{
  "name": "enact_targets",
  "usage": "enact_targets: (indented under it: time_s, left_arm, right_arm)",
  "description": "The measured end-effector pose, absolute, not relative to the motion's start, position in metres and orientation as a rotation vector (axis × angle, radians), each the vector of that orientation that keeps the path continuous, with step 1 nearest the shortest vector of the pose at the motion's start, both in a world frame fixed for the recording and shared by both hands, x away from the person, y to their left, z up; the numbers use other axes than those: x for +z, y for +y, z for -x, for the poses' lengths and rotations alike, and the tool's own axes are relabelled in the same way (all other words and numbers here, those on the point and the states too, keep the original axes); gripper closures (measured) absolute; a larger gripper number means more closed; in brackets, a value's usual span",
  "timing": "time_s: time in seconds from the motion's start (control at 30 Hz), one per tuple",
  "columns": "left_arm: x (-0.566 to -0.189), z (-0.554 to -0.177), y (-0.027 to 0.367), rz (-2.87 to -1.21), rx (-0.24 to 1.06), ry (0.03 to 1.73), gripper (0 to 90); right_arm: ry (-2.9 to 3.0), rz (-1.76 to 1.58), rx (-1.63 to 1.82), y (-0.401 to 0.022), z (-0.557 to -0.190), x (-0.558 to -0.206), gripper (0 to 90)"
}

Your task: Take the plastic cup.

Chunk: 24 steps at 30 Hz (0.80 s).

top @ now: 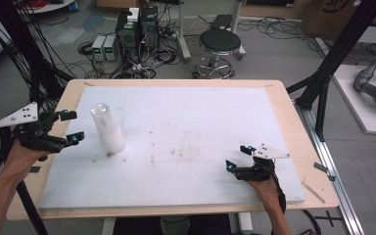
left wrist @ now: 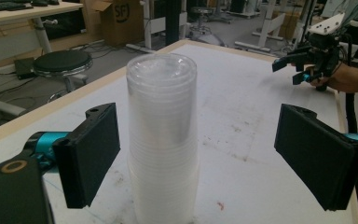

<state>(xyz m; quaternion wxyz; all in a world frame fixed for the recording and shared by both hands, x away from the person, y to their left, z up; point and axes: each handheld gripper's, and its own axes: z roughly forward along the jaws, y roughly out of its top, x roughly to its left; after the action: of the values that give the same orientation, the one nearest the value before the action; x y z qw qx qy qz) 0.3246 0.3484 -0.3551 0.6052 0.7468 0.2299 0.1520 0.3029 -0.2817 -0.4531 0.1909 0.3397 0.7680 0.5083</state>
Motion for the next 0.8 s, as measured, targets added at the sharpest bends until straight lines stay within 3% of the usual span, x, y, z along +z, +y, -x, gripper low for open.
enact_targets:
  time_s: [0.8]
  left_arm:
    - [-0.342,-0.376,0.321,-1.863,0.259,0.478,14.1]
  right_arm:
    - [2.148,-0.965,1.430,-0.282,-0.302,-0.453,15.2]
